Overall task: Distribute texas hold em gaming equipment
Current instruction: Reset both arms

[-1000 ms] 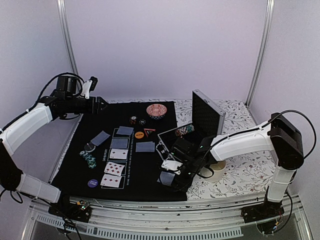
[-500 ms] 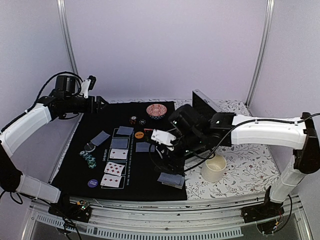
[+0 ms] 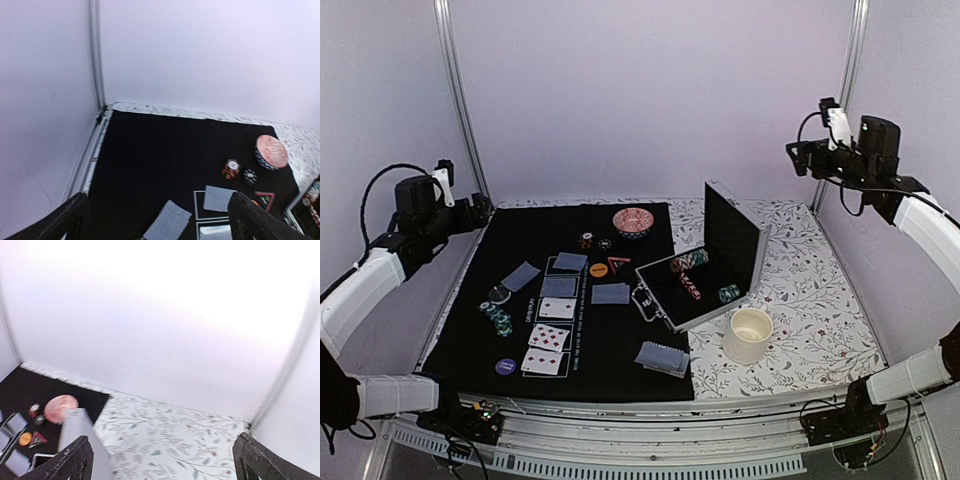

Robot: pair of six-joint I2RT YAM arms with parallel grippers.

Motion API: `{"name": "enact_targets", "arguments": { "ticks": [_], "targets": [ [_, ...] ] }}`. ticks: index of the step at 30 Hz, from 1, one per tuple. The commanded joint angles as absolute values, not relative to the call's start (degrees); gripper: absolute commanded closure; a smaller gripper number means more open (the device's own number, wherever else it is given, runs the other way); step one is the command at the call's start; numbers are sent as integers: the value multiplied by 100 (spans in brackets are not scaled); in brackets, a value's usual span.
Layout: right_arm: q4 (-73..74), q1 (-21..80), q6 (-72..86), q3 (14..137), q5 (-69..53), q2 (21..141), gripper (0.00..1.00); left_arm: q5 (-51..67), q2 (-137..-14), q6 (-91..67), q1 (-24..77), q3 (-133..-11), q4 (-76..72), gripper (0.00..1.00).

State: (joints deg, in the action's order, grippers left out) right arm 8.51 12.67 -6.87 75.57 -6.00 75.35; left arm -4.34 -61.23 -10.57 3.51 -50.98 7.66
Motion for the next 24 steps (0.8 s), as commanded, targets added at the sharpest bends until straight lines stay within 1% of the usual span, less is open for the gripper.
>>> {"name": "enact_targets", "arguments": {
  "ticks": [1,3,6,8,11,15,16,17,20,21,23,24],
  "targets": [
    [-220,203,-37,6072,-501,6733,1,-1942,-5717,-1366,65,-3825,-767,2],
    [-814,-66,-30,5213,-486,6396,1,-2602,-5505,-1410,49,-3081,-1503,2],
    [-2352,-152,-27,3668,-447,6018,1,-3167,-5242,-1145,35,-1949,-2985,2],
    [-3301,-213,-26,2826,-292,6042,1,-3211,-5179,-952,35,-1303,-3895,2],
    [-4586,-218,-31,1995,-12,6556,1,-2949,-5388,-534,27,-692,-5048,2],
    [-5844,-214,-33,1451,-388,7437,1,-2388,-6067,-107,6,-435,-5903,2],
    [-6265,-215,-35,1324,-462,7640,1,-2245,-6365,35,-6,-360,-6307,2],
    [-6380,-216,-59,1308,-504,7700,1,-2078,-6554,68,-10,-317,-6696,2],
    [-6800,-223,-230,1278,-626,7882,1,-924,-6983,-263,-151,-395,-7080,2],
    [-6921,-228,-242,1288,-697,8041,1,-720,-7187,-268,-162,-518,-7215,2],
    [-7532,-226,-315,1164,-823,8524,1,-598,-7595,-257,-163,-616,-7493,2],
    [-8073,-228,-315,1077,-801,8792,1,-624,-7871,-214,-174,-608,-7985,2]
  ]
}}
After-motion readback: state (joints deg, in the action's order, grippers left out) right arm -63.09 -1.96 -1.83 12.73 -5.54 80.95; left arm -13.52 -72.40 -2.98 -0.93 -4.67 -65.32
